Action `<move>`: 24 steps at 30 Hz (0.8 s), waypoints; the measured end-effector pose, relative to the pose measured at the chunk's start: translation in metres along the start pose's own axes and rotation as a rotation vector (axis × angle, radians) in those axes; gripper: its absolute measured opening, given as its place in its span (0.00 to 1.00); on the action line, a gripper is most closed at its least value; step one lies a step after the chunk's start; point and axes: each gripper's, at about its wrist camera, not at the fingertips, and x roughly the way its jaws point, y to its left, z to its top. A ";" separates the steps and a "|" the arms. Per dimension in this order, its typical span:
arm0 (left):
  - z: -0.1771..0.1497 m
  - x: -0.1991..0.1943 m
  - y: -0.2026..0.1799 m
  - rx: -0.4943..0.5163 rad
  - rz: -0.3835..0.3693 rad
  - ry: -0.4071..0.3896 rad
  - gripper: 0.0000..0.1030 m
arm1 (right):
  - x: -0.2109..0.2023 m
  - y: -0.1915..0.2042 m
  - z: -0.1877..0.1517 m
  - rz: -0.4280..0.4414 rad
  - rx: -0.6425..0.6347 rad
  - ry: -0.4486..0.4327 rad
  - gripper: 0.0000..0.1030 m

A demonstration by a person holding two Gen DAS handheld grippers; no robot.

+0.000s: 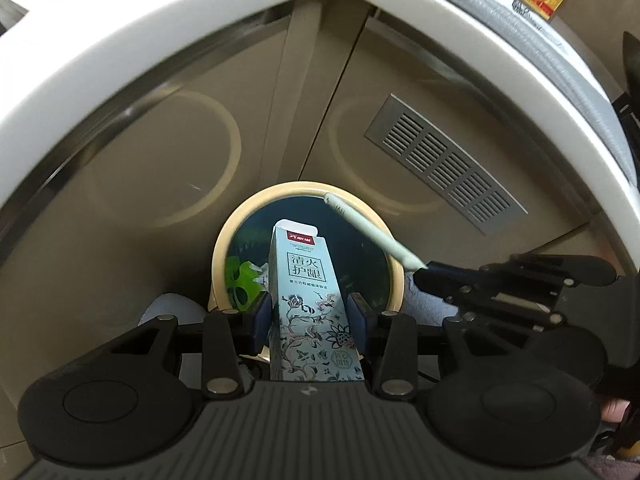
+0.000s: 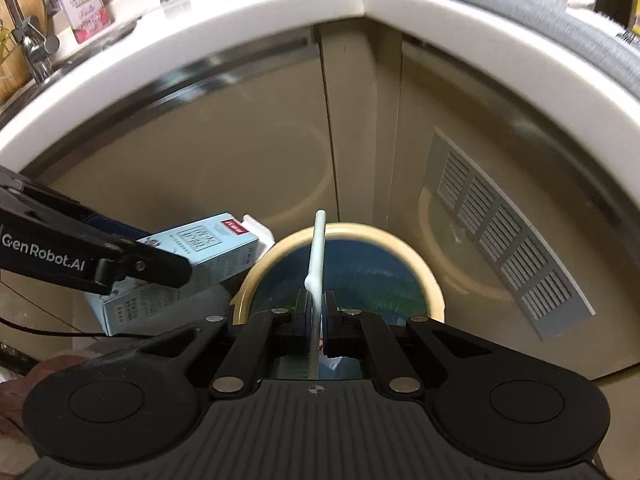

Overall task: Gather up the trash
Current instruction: 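Open both tools to drop the carton and toothbrush into the bin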

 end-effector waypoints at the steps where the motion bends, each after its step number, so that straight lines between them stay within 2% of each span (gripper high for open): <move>1: 0.001 0.003 0.000 0.000 0.003 0.005 0.44 | 0.003 -0.001 0.000 0.002 0.001 0.007 0.05; 18: 0.017 0.045 -0.008 0.037 0.068 0.051 0.44 | 0.040 -0.009 0.004 0.007 0.037 0.084 0.05; 24: 0.024 0.060 -0.004 0.020 0.063 0.081 0.44 | 0.050 -0.013 0.005 0.012 0.065 0.109 0.05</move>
